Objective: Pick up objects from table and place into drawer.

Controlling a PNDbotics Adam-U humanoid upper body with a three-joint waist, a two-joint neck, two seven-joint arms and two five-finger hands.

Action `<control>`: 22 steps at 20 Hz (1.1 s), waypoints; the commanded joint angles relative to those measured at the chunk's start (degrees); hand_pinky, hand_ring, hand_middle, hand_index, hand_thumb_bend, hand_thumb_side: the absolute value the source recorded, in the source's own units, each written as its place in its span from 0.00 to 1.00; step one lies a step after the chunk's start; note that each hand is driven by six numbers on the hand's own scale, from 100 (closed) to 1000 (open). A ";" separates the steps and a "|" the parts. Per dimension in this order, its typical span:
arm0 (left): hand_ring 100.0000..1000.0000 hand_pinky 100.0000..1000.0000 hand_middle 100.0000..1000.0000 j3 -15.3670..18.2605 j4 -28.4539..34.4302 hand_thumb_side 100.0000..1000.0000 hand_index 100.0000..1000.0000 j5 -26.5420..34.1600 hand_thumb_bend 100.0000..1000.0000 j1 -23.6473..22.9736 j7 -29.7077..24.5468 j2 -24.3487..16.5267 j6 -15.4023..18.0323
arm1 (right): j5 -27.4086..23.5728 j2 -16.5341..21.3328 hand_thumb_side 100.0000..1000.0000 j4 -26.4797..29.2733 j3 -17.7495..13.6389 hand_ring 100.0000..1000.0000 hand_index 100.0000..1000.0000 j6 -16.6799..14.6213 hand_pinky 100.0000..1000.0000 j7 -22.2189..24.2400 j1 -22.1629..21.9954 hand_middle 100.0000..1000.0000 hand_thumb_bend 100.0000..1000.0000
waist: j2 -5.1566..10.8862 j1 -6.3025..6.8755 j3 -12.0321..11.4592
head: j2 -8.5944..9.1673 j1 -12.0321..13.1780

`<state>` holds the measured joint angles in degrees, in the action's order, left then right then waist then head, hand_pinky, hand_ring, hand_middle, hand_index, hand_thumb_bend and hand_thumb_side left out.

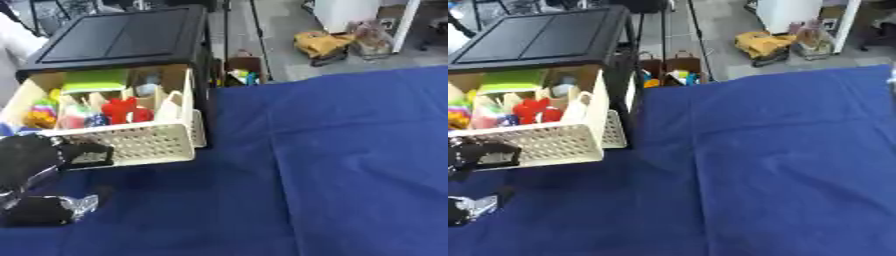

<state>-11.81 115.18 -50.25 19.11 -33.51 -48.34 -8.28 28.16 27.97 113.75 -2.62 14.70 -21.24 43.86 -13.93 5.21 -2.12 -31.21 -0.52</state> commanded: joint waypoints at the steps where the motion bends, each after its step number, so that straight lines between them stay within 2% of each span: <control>1: 0.37 0.16 0.73 1.28 -1.23 1.00 0.94 0.89 0.33 -0.02 -0.11 -2.48 -0.80 | -0.01 0.55 0.66 0.84 -0.62 0.60 0.67 0.10 0.45 -0.27 1.01 0.47 0.08 | 0.66 -0.29 0.04 | -0.19 0.37; 6: 0.37 0.15 0.74 1.41 -2.51 1.00 0.94 2.58 0.33 0.20 0.75 -2.60 -0.74 | -0.03 0.44 0.65 0.84 -0.71 0.59 0.67 0.24 0.45 -0.40 0.98 0.47 0.07 | 0.54 -0.36 0.21 | 0.02 0.61; 16: 0.35 0.11 0.70 0.85 -2.95 1.00 0.95 8.45 0.31 1.64 2.51 -2.56 -0.08 | -0.05 0.22 0.65 0.84 -1.06 0.59 0.67 0.77 0.45 -0.90 0.71 0.47 0.07 | 0.41 -0.14 0.57 | -0.14 0.96; 19: 0.34 0.10 0.69 0.76 -3.34 1.00 0.95 10.72 0.27 2.19 2.54 -2.42 -0.51 | -0.02 0.09 0.65 0.84 -1.17 0.59 0.67 0.87 0.45 -1.03 0.67 0.47 0.07 | 0.48 -0.04 0.64 | -0.41 1.05; 21: 0.33 0.09 0.68 0.76 -3.59 1.00 0.95 12.44 0.22 2.55 2.46 -2.47 -0.97 | -0.02 0.02 0.65 0.84 -1.21 0.59 0.67 0.92 0.45 -1.10 0.63 0.47 0.07 | 0.55 0.03 0.68 | -0.67 1.13; 22: 0.33 0.09 0.68 0.76 -3.75 1.00 0.95 13.32 0.16 2.72 2.37 -2.52 -1.26 | -0.02 -0.02 0.65 0.84 -1.21 0.59 0.67 0.93 0.45 -1.12 0.63 0.47 0.07 | 0.60 0.07 0.72 | -0.85 1.19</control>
<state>-11.31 111.74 -38.01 21.30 -31.08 -48.92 -9.09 28.16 27.42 113.75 -3.23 15.59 -22.15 43.81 -14.14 5.41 -1.46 -31.67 0.37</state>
